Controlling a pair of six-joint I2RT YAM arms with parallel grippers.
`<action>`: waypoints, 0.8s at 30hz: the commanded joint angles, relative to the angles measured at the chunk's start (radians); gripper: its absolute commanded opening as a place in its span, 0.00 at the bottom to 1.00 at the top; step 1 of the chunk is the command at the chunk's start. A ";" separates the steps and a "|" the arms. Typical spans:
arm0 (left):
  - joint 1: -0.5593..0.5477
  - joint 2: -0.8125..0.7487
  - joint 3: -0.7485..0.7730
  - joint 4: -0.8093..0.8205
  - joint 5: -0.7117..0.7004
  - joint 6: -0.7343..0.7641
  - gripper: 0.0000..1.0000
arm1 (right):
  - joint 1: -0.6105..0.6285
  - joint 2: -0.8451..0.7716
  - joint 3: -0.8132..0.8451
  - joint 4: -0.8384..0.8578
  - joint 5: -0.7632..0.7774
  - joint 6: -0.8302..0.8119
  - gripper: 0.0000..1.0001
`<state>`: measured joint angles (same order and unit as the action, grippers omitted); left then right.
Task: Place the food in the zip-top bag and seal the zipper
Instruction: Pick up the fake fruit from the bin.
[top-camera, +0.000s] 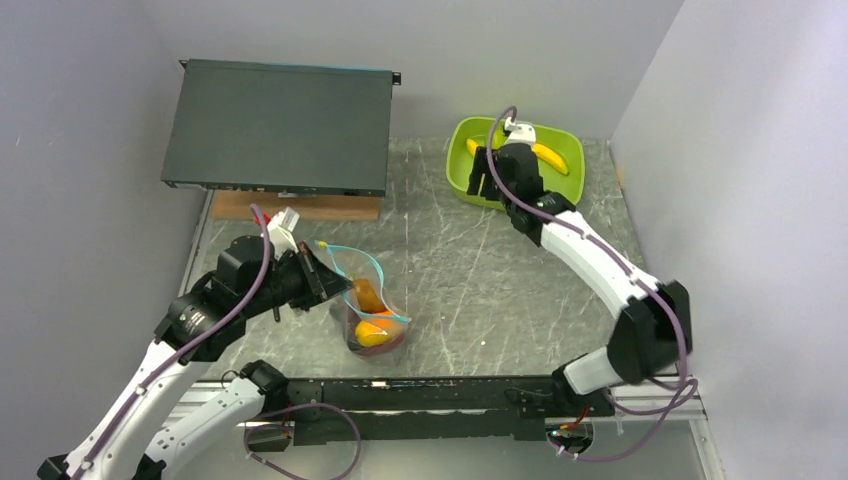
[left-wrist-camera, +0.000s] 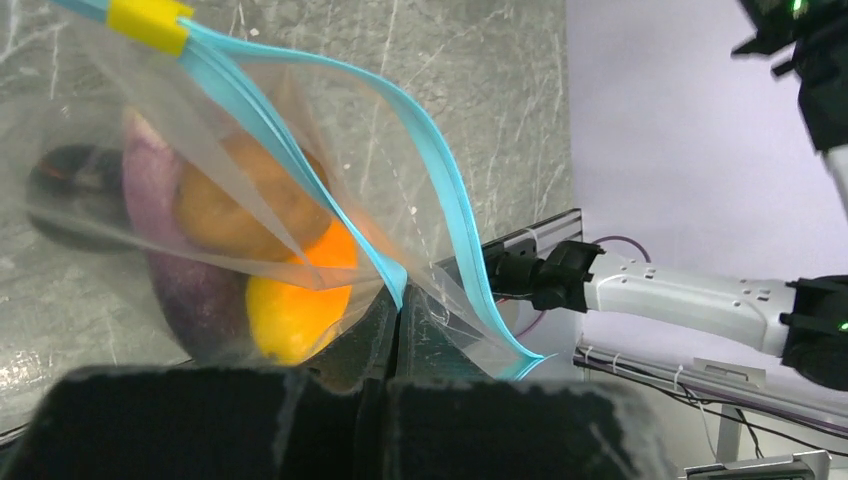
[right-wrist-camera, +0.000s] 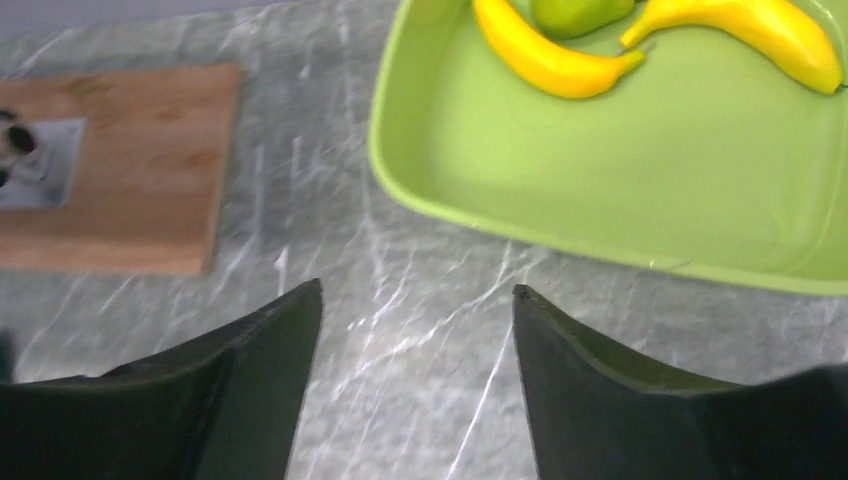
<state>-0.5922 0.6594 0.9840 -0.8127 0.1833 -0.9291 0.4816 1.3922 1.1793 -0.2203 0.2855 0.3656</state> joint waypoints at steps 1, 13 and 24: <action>0.002 0.036 -0.032 0.037 0.012 0.010 0.00 | -0.113 0.185 0.124 0.134 -0.040 -0.081 0.76; 0.003 0.064 -0.076 0.051 0.041 -0.005 0.00 | -0.315 0.768 0.620 0.130 -0.116 -0.199 0.99; 0.003 0.068 -0.092 0.056 0.040 -0.043 0.00 | -0.334 1.088 1.009 0.134 -0.189 -0.155 0.99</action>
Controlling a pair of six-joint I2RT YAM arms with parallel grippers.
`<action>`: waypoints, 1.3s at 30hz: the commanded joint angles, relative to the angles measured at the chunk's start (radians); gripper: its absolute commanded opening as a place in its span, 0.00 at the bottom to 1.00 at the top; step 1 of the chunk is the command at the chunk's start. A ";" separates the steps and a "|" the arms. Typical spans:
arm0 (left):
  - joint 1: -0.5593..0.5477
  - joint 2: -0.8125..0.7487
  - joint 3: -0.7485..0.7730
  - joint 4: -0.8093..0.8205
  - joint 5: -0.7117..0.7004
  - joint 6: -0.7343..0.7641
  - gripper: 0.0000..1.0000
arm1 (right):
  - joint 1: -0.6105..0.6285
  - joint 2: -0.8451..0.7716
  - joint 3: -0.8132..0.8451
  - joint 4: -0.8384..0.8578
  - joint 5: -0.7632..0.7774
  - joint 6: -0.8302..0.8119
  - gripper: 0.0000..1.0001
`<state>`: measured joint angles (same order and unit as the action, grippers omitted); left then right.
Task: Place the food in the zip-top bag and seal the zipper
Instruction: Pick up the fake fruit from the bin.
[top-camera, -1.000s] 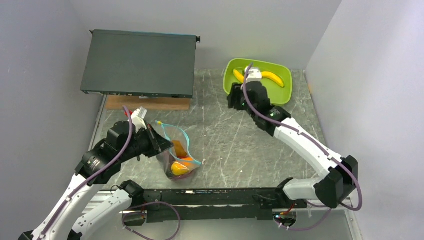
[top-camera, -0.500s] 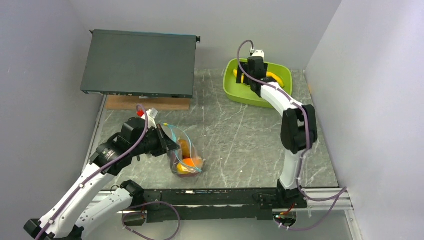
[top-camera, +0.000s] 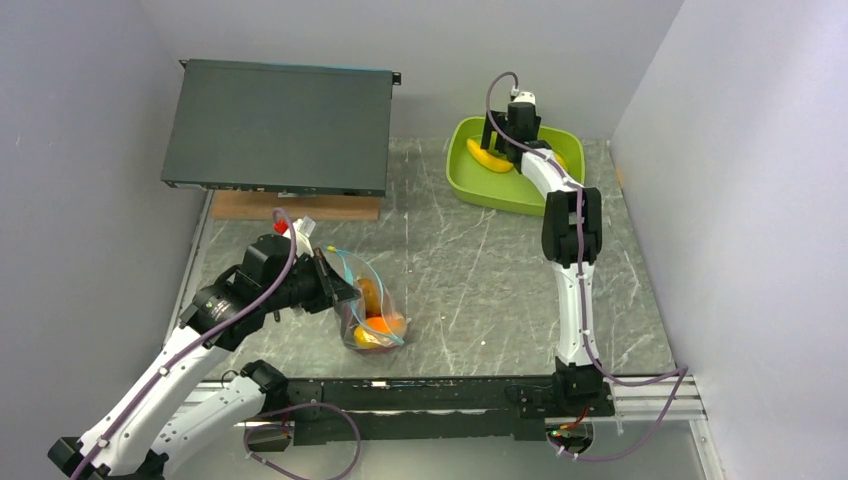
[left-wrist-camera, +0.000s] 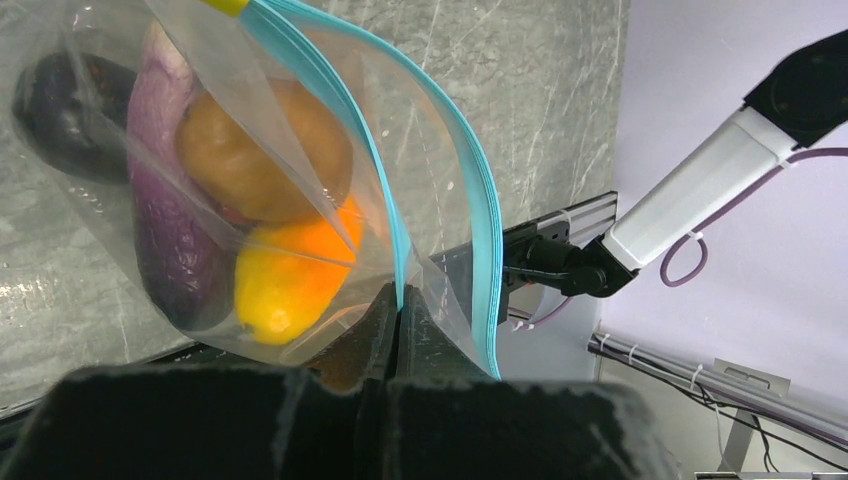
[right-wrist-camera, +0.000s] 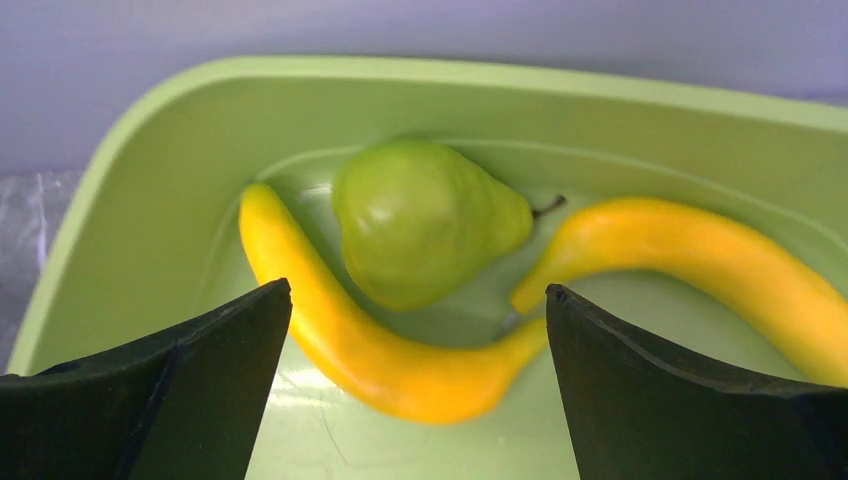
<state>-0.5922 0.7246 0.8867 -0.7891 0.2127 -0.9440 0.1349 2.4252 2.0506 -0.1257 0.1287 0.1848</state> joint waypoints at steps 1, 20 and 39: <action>0.002 0.006 0.005 0.035 0.015 -0.030 0.00 | 0.012 0.075 0.163 0.031 -0.023 0.034 0.99; 0.003 -0.005 0.013 0.020 0.010 -0.049 0.00 | 0.018 0.211 0.287 0.051 0.097 -0.006 0.56; 0.002 -0.047 -0.012 0.025 0.010 -0.046 0.00 | 0.035 -0.296 -0.074 0.069 -0.006 0.071 0.00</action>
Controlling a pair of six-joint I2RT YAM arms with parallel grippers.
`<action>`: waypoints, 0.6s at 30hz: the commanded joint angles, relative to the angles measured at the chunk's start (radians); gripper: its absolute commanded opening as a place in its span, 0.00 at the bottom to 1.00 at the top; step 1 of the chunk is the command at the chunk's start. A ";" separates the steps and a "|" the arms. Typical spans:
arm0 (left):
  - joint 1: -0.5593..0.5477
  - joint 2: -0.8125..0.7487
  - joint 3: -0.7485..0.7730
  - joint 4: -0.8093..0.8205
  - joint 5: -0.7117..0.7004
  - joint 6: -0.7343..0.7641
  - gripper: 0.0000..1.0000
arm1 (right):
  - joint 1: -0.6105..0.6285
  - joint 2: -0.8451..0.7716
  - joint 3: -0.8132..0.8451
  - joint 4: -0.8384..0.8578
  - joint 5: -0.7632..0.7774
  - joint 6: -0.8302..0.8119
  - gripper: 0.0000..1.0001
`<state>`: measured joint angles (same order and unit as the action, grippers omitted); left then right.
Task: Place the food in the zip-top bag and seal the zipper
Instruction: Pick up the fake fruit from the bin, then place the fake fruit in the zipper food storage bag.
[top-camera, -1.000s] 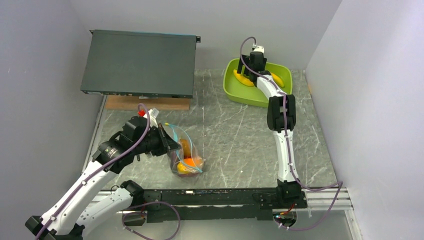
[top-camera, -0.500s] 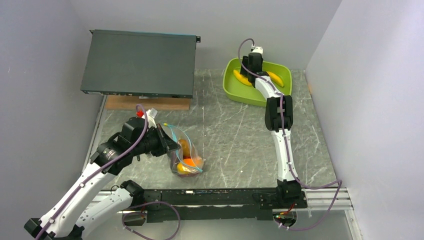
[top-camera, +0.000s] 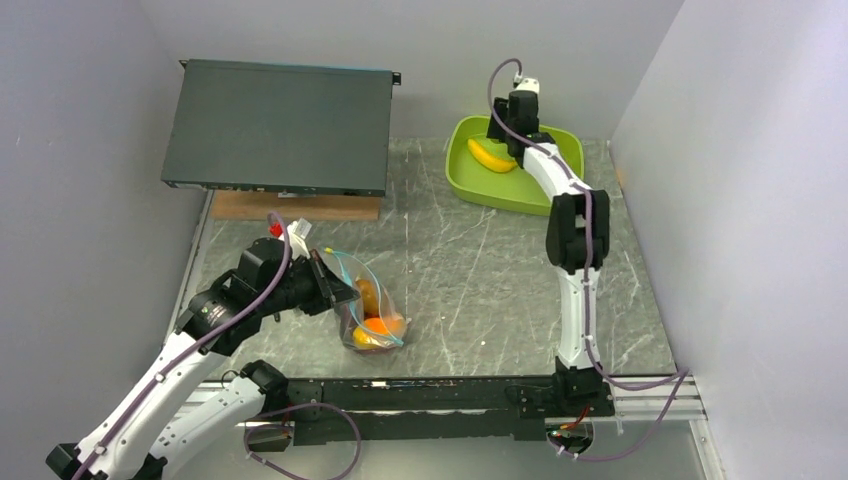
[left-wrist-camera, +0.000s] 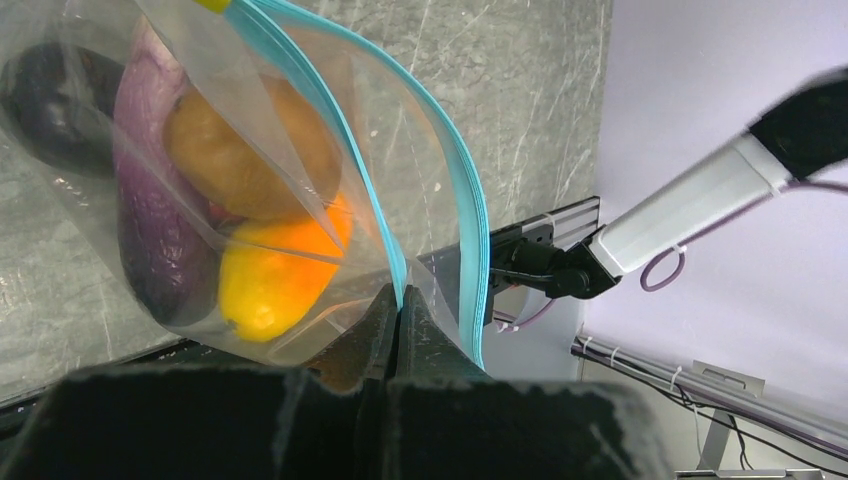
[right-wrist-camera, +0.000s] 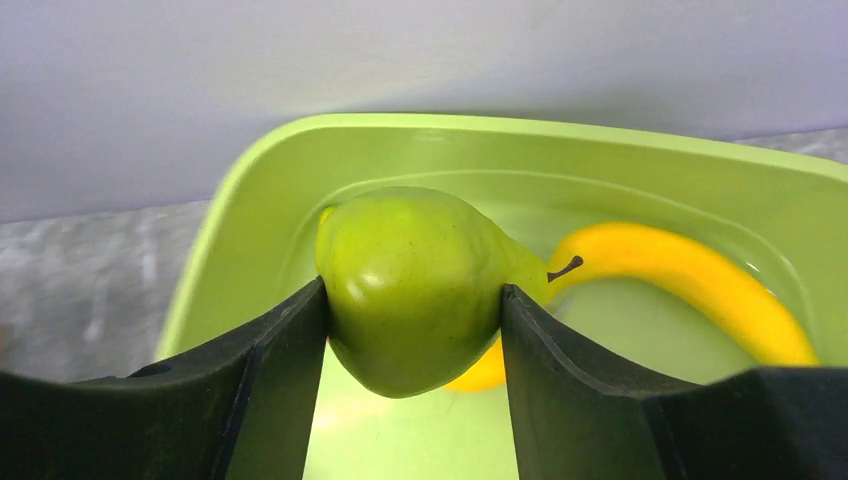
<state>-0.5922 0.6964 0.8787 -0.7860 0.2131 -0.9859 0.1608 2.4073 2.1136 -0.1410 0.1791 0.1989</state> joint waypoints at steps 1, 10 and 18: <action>0.003 -0.020 -0.006 0.024 0.012 -0.002 0.00 | 0.011 -0.332 -0.194 0.101 -0.075 0.081 0.00; 0.003 -0.018 0.016 0.045 0.012 0.018 0.00 | 0.106 -0.763 -0.736 0.238 -0.435 0.235 0.00; 0.003 0.001 0.042 0.061 0.006 0.048 0.00 | 0.230 -1.038 -0.986 0.370 -0.818 0.340 0.00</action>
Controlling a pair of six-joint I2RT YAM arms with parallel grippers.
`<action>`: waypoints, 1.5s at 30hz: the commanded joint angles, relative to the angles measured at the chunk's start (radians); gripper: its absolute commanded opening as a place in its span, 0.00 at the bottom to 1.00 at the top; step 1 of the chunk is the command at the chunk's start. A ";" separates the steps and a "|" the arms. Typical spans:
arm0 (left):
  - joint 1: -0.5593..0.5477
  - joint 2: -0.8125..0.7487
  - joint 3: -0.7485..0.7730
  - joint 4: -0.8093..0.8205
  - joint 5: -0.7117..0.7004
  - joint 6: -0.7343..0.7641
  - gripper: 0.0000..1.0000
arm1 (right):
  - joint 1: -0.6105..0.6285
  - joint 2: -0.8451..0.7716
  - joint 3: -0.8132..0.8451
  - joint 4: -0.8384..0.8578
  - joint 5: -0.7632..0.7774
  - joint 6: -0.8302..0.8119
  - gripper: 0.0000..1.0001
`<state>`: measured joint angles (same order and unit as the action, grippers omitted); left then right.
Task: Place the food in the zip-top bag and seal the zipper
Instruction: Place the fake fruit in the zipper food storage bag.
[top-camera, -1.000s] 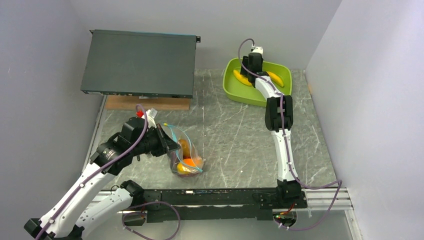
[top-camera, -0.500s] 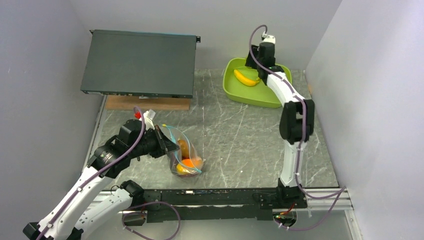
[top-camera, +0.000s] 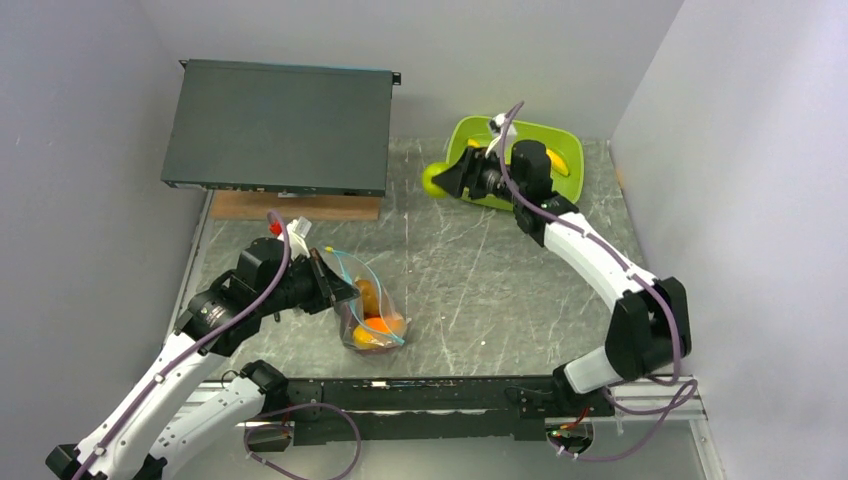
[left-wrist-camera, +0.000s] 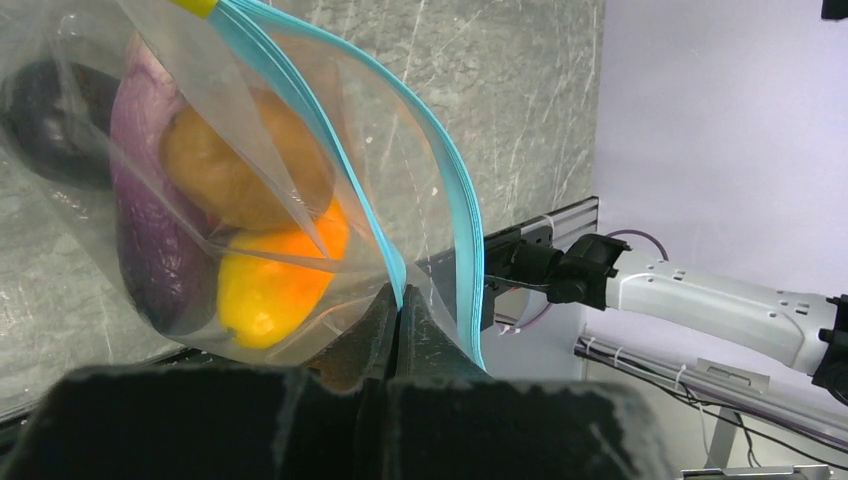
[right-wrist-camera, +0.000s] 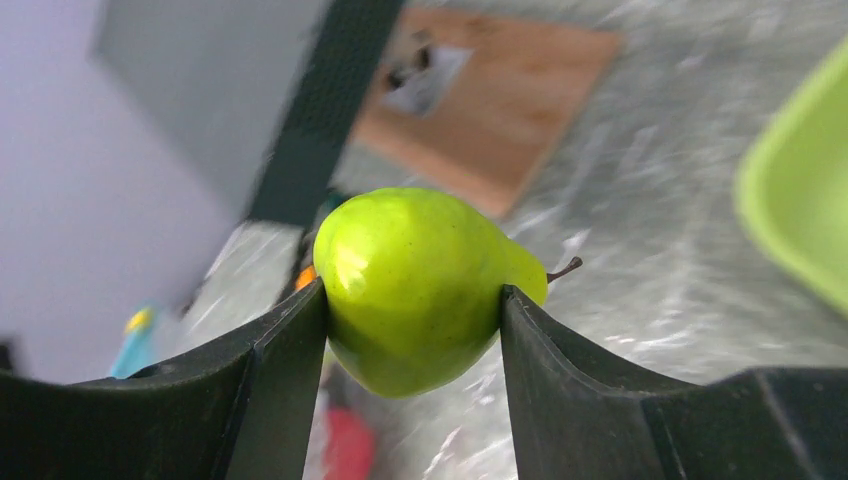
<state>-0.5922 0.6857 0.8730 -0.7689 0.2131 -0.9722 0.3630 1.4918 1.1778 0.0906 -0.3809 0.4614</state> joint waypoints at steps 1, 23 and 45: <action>0.003 0.017 0.049 0.046 0.006 0.039 0.00 | 0.036 -0.148 -0.064 0.155 -0.311 0.095 0.00; 0.003 0.011 0.048 0.013 -0.057 0.091 0.00 | 0.405 -0.159 -0.150 0.311 -0.687 0.431 0.00; 0.003 -0.044 0.023 -0.021 -0.065 0.072 0.00 | 0.480 -0.090 -0.020 -0.339 -0.240 0.140 0.01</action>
<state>-0.5915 0.6571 0.9024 -0.7994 0.1585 -0.9001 0.8249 1.4242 1.0801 -0.1207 -0.7235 0.6632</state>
